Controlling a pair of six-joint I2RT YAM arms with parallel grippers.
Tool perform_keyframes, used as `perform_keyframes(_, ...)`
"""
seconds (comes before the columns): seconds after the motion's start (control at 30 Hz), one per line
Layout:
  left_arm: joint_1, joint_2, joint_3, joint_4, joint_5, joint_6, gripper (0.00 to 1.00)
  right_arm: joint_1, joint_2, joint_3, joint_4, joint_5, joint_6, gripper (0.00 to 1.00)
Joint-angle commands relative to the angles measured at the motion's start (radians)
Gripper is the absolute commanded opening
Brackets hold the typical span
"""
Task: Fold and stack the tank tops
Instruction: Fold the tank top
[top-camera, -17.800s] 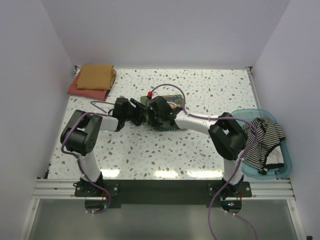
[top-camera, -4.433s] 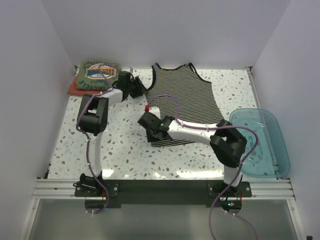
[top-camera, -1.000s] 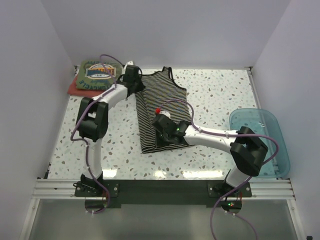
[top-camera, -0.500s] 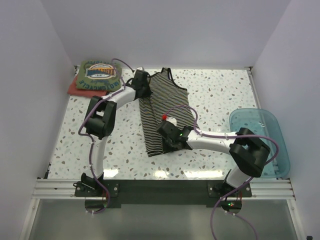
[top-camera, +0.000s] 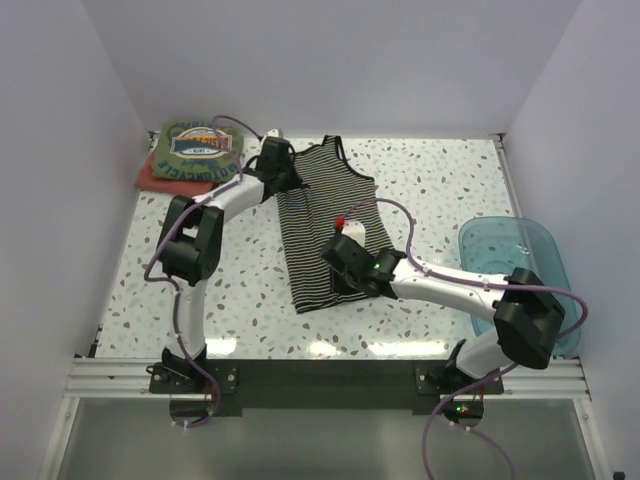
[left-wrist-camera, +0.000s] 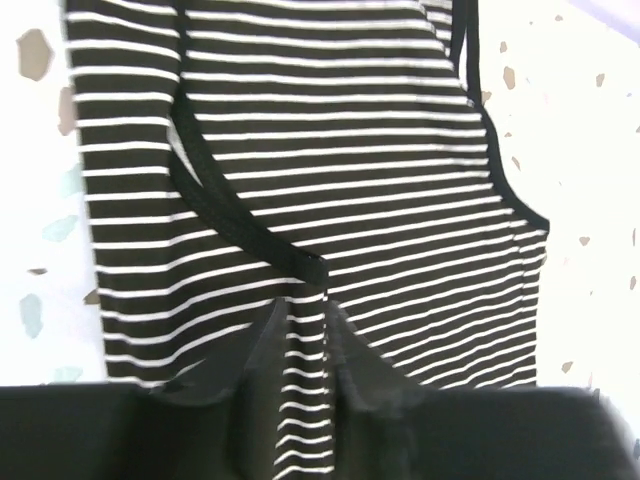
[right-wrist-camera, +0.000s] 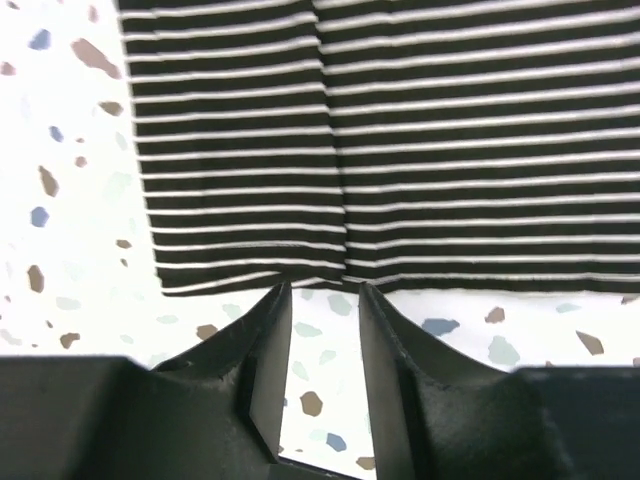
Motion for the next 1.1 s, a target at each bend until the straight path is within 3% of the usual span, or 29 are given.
perform_keyframes(0.0,0.025,-0.069,-0.016,0.022,-0.055,-0.037,0.19,0.015,0.045,0.064,0.015,0.037,-0.047,0.31)
perform_keyframes(0.2,0.051,0.016,0.000,-0.029,-0.086,-0.040,0.00,0.054,0.237,0.142,0.115,-0.032,-0.097,0.25)
perform_keyframes(0.4,0.073,0.094,0.024,-0.072,-0.127,-0.020,0.00,0.087,0.354,0.150,0.161,-0.062,-0.092,0.23)
perform_keyframes(0.67,0.104,0.137,0.060,-0.056,-0.100,0.065,0.00,0.247,0.424,0.179,0.285,-0.129,0.040,0.19)
perform_keyframes(0.83,0.119,0.137,0.106,-0.056,-0.009,0.144,0.10,0.272,0.440,0.246,0.325,-0.114,0.061,0.22)
perform_keyframes(1.07,0.125,0.068,0.175,-0.015,0.116,0.196,0.37,0.210,0.288,0.260,0.293,-0.072,0.006,0.36)
